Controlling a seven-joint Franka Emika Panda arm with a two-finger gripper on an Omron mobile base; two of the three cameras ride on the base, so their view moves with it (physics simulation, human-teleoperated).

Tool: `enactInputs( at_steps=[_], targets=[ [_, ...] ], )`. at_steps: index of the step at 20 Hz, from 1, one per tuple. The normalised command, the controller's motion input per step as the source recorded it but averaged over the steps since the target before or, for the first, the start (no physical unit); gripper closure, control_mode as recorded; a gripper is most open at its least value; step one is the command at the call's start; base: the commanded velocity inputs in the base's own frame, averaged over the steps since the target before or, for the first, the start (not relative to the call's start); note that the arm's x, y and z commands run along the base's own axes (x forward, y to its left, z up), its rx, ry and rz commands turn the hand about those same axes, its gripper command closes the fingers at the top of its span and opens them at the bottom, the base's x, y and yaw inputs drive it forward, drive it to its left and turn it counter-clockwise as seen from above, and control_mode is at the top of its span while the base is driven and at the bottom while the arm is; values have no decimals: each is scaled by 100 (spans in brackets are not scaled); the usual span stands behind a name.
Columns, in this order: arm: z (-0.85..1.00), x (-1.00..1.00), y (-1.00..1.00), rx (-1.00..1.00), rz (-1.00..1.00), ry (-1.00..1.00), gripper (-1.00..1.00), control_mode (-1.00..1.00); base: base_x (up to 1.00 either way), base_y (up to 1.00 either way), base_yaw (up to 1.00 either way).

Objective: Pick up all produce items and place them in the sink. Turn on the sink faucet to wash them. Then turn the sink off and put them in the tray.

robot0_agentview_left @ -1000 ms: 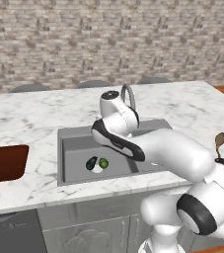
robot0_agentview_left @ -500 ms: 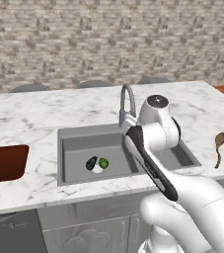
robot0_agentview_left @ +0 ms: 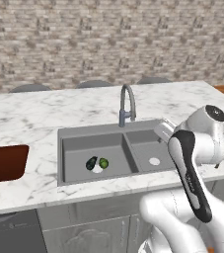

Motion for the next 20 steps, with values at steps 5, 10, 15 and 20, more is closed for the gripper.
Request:
enactInputs(
  at_steps=[5, 10, 15, 20],
  targets=[
    [0, -2, -76, 18, 13, -10, -100, -100, 0, 0, 0],
    [5, 0, -34, -3, 14, -21, -100, -100, 0, 0, 0],
    [16, 9, -1, -14, 13, -22, -100, -100, 0, 0, 0],
    [14, 19, 0, -17, 17, -21, -100, -100, 0, 0, 0]
  ],
)
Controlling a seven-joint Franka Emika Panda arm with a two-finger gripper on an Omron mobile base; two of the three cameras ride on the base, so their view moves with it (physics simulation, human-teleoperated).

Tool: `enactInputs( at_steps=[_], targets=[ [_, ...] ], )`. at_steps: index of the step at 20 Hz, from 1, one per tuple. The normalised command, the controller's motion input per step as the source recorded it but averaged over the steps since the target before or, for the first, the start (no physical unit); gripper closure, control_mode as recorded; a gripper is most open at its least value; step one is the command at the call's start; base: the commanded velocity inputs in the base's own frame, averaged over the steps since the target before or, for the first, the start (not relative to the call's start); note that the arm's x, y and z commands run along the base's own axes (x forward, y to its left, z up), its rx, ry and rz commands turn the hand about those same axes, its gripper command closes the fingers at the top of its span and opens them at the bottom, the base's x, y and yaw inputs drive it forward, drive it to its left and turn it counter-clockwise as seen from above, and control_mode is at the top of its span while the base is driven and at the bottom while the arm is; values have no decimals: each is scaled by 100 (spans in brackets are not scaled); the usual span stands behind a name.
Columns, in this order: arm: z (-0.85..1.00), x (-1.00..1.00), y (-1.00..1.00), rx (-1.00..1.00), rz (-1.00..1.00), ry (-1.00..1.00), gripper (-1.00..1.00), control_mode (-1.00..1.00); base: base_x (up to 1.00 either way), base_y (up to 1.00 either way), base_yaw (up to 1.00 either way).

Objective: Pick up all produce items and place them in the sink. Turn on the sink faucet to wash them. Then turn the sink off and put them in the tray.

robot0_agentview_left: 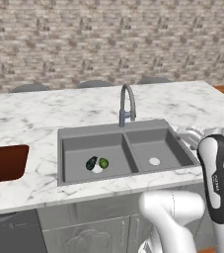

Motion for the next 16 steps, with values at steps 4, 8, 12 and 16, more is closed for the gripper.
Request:
enactInputs(
  at_steps=[4, 8, 12, 16],
  targets=[
    [8, 24, 0, -14, 17, -17, -100, -100, 0, 0, 0],
    [5, 36, -1, -14, 19, -16, -100, -100, 0, 0, 0],
    [2, 36, 0, -13, 18, -18, -100, -100, 0, 0, 0],
    [2, 33, -2, -11, 18, -20, -100, -100, 0, 0, 0]
  ],
)
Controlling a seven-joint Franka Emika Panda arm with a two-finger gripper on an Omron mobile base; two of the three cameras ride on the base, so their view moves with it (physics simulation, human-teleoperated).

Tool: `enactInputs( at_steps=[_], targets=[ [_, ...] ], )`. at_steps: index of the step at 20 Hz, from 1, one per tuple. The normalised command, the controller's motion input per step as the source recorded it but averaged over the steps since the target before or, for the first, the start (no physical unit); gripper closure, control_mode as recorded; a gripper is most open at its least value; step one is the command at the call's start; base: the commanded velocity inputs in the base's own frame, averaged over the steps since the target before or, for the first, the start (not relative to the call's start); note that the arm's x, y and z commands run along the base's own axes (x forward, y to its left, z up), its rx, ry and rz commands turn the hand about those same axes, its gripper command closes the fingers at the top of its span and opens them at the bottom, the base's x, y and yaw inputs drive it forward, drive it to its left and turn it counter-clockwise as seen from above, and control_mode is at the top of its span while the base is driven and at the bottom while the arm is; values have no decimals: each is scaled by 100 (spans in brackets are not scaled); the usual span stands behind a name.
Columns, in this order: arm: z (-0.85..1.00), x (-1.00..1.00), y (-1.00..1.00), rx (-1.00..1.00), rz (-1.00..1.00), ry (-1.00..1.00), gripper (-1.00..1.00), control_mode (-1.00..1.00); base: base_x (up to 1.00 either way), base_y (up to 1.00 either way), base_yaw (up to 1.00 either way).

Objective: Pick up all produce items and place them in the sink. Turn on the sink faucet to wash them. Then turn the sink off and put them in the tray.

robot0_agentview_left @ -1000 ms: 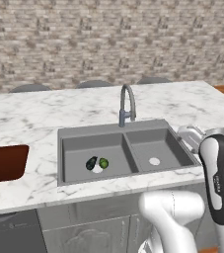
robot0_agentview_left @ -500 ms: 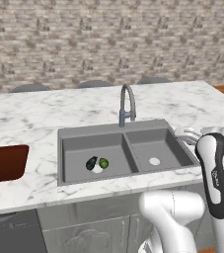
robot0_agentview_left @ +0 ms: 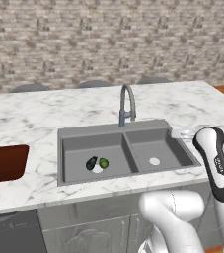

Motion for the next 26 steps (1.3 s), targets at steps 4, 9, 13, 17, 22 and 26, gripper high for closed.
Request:
enactInputs(
  at_steps=[4, 9, 13, 17, 22, 26],
  targets=[
    [1, 26, -2, -8, 17, -24, -100, -100, 0, 0, 0],
    [0, 23, -1, -9, 13, -23, -100, -100, 0, 0, 0],
    [2, 27, 4, -12, 5, -16, -100, -100, 0, 0, 0],
    [9, 30, 6, -9, 0, -4, -100, -100, 0, 0, 0],
    [0, 18, -2, -1, 0, 0, -100, -100, 0, 0, 0],
    [0, 51, 0, 0, 0, 0, -100, -100, 0, 0, 0]
  ],
)
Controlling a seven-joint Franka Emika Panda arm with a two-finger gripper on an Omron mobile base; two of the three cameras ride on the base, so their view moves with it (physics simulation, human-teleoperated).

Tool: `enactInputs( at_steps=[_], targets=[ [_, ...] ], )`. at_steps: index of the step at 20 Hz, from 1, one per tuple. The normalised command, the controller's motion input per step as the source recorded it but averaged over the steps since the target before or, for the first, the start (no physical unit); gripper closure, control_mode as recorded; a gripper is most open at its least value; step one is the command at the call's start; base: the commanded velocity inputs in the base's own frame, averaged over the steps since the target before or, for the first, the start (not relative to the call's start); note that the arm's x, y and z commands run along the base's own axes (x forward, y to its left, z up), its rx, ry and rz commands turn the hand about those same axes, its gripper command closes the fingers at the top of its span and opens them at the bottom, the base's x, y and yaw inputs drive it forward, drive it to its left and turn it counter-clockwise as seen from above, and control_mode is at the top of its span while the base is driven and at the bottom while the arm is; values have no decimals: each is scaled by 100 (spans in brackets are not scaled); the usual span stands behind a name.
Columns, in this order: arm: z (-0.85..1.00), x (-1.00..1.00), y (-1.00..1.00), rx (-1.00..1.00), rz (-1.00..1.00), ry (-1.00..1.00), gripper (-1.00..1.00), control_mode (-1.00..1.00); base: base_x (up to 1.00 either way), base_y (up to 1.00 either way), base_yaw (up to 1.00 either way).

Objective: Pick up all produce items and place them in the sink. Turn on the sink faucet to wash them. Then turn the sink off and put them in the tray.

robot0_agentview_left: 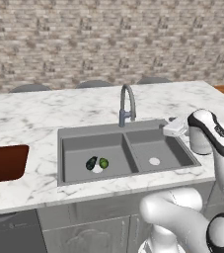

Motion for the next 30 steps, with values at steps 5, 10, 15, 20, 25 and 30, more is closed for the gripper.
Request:
enactInputs(
  at_steps=[5, 10, 15, 20, 25, 30],
  targets=[
    [0, 41, 4, -1, 0, 1, -100, -100, 0, 0, 0],
    [-5, 31, 0, 0, 0, 0, -100, -100, 0, 0, 0],
    [-2, 54, 0, -1, 1, 0, -100, -100, 0, 0, 0],
    [-4, 52, 0, 0, 7, 0, -100, -100, 0, 0, 0],
    [-6, 45, 0, 0, 8, 0, -100, -100, 0, 0, 0],
    [-4, 35, 0, 0, 8, -1, -100, -100, 0, 0, 0]
  ],
)
